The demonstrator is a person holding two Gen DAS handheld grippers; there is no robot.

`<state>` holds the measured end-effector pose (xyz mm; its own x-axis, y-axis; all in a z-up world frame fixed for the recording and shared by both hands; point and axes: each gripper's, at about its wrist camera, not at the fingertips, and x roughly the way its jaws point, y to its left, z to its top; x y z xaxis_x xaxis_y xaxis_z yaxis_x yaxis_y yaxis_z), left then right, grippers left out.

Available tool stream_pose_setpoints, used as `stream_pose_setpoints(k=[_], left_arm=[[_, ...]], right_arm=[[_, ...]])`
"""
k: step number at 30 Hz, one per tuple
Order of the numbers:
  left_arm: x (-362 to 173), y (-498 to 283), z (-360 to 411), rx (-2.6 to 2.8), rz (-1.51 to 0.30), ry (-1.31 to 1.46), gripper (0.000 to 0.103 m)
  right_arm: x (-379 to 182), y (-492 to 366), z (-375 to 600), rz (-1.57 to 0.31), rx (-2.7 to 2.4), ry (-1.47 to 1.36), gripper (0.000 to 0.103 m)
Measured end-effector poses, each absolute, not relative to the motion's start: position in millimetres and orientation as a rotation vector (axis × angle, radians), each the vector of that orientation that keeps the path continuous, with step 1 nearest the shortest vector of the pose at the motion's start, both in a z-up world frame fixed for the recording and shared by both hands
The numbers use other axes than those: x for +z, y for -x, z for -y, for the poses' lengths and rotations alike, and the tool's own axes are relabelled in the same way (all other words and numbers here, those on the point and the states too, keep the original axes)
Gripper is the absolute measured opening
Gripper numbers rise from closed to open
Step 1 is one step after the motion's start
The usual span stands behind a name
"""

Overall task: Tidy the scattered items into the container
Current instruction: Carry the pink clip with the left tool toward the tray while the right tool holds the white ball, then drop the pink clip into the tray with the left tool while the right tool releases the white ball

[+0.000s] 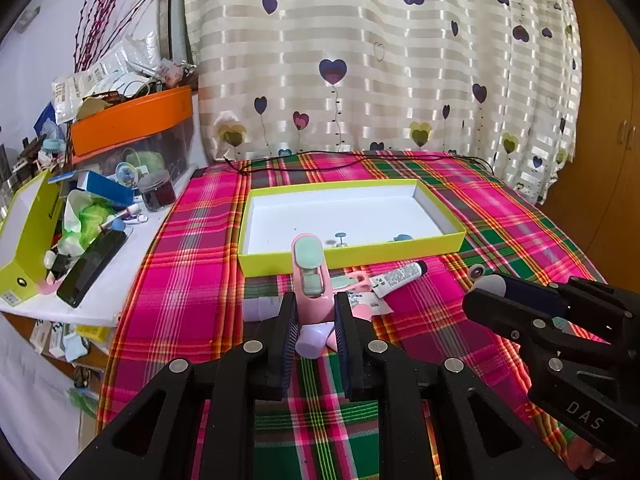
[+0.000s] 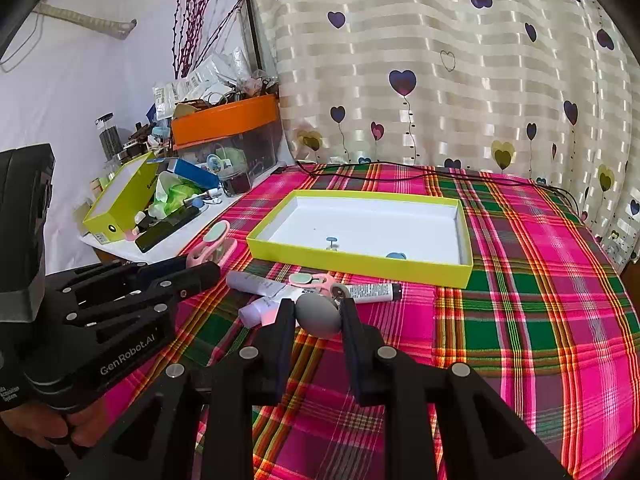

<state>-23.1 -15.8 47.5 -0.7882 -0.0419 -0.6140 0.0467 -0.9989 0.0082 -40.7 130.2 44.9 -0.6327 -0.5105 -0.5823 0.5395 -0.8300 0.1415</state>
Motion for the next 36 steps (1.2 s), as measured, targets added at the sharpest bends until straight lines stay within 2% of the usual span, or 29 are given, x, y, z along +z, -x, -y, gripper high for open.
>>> stream_pose_setpoints(k=[36], left_arm=[[59.1,90.7,33.8,-2.938,-0.023,-0.976,0.018]], right_arm=[[58.6,117.8,-120.1,-0.072,-2.436,-0.827,0.024]])
